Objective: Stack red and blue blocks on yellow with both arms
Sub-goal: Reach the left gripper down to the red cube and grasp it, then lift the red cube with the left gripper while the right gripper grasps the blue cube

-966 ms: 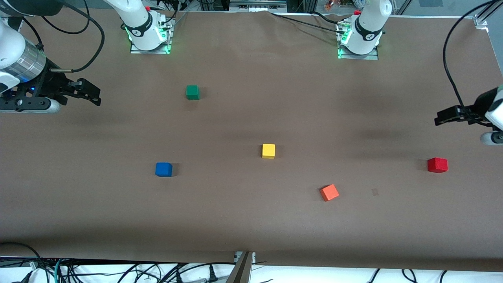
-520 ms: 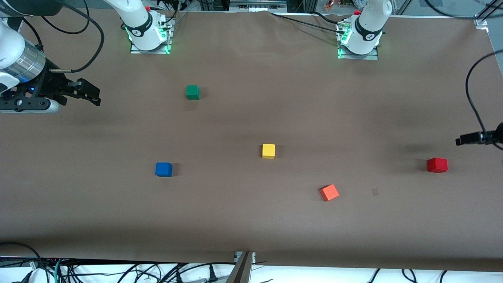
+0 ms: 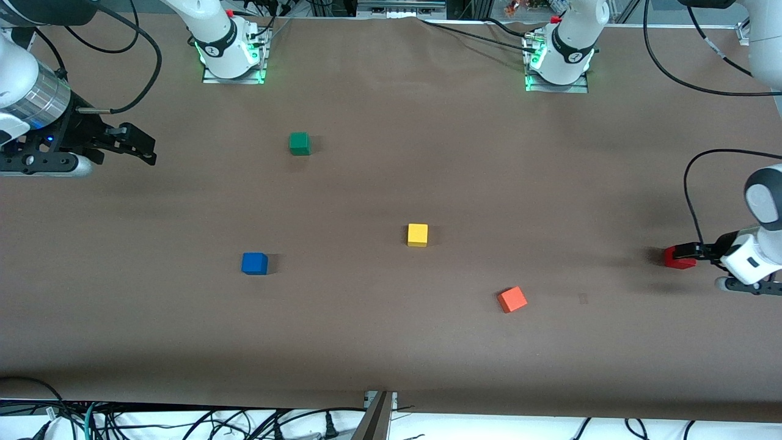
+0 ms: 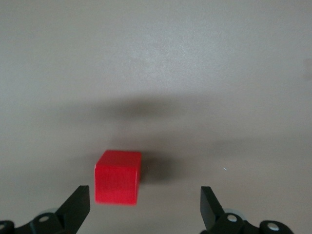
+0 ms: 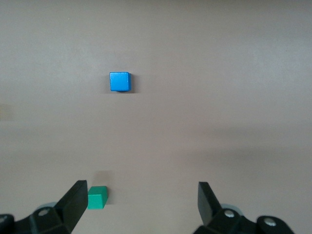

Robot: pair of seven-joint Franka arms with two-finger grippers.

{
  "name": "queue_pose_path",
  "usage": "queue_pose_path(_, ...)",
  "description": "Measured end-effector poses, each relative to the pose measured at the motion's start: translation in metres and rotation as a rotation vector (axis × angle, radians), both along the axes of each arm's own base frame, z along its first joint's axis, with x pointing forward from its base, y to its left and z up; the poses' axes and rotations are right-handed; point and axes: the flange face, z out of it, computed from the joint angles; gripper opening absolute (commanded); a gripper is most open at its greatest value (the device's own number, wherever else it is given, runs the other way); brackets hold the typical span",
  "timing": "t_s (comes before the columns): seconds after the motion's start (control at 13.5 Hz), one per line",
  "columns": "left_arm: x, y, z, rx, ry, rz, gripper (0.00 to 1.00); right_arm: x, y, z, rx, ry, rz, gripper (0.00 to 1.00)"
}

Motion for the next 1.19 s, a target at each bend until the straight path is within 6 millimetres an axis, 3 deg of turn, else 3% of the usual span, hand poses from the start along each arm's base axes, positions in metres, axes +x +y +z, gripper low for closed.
queue_pose_path(0.3,-0.015,0.046,-0.033,0.010,-0.054,-0.096,1.00,0.007,0.001,0.004,0.003,-0.022,0.001,1.00)
queue_pose_path(0.52,-0.022,0.056,-0.053,0.000,-0.040,-0.091,1.00,0.018,0.003,0.002,0.003,-0.025,0.002,1.00)
queue_pose_path(0.67,-0.020,0.049,-0.057,-0.009,-0.037,-0.091,1.00,0.025,0.004,-0.014,-0.001,0.001,0.001,1.00)
queue_pose_path(0.89,-0.020,0.044,-0.059,-0.014,-0.034,-0.092,1.00,0.044,0.003,-0.064,-0.012,0.079,-0.004,1.00)
queue_pose_path(0.97,-0.021,0.044,-0.060,-0.015,-0.032,-0.092,0.71,0.051,0.004,-0.086,-0.017,0.109,-0.005,1.00)
queue_pose_path(1.19,-0.023,0.043,-0.063,-0.018,-0.026,-0.092,0.16,0.074,0.008,-0.136,-0.016,0.115,0.004,1.00)
